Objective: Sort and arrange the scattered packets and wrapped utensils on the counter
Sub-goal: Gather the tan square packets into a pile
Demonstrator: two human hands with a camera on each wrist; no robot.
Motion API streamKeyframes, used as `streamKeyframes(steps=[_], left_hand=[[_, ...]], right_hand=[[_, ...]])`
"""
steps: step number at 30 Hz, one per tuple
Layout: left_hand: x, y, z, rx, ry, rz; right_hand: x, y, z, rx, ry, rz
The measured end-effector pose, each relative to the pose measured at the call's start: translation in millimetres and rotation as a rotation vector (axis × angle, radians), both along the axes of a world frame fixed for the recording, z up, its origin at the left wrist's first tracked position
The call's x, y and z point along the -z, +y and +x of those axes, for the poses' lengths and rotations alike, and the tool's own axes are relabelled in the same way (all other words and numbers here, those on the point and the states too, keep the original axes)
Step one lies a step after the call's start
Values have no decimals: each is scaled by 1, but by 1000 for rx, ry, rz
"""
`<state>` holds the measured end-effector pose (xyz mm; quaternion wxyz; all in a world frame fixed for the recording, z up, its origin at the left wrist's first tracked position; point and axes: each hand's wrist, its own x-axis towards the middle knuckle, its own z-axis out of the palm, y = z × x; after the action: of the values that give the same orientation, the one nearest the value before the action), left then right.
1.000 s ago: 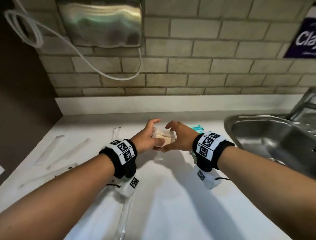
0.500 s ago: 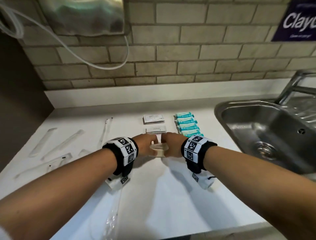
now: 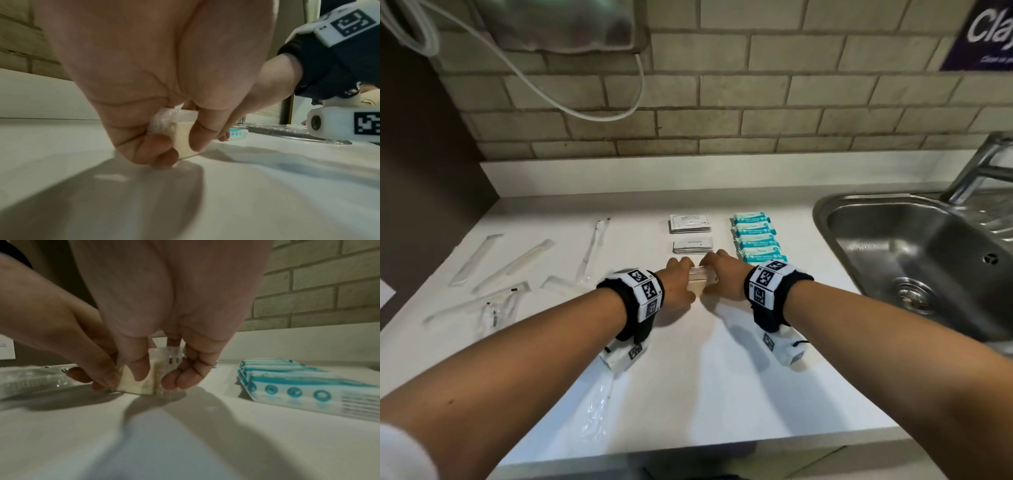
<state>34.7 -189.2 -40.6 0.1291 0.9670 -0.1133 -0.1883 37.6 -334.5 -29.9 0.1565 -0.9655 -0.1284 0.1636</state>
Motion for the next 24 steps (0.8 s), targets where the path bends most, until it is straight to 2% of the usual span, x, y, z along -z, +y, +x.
streamKeyframes(steps=[10,14,20,24], left_hand=[[7,-2,-4,-77,-19,-89],[6,-3,-4,-98,-17,-54],[-4,-3,1,-101,26,-74],[-6,-2,6,-162,104,-245]], right_hand=[[9,8,-5,-45,-56,-73],[12,7,-6,-63,-88,-96],[1,2,1,-47,33,-79],[-10,-9,12,43,148,18]])
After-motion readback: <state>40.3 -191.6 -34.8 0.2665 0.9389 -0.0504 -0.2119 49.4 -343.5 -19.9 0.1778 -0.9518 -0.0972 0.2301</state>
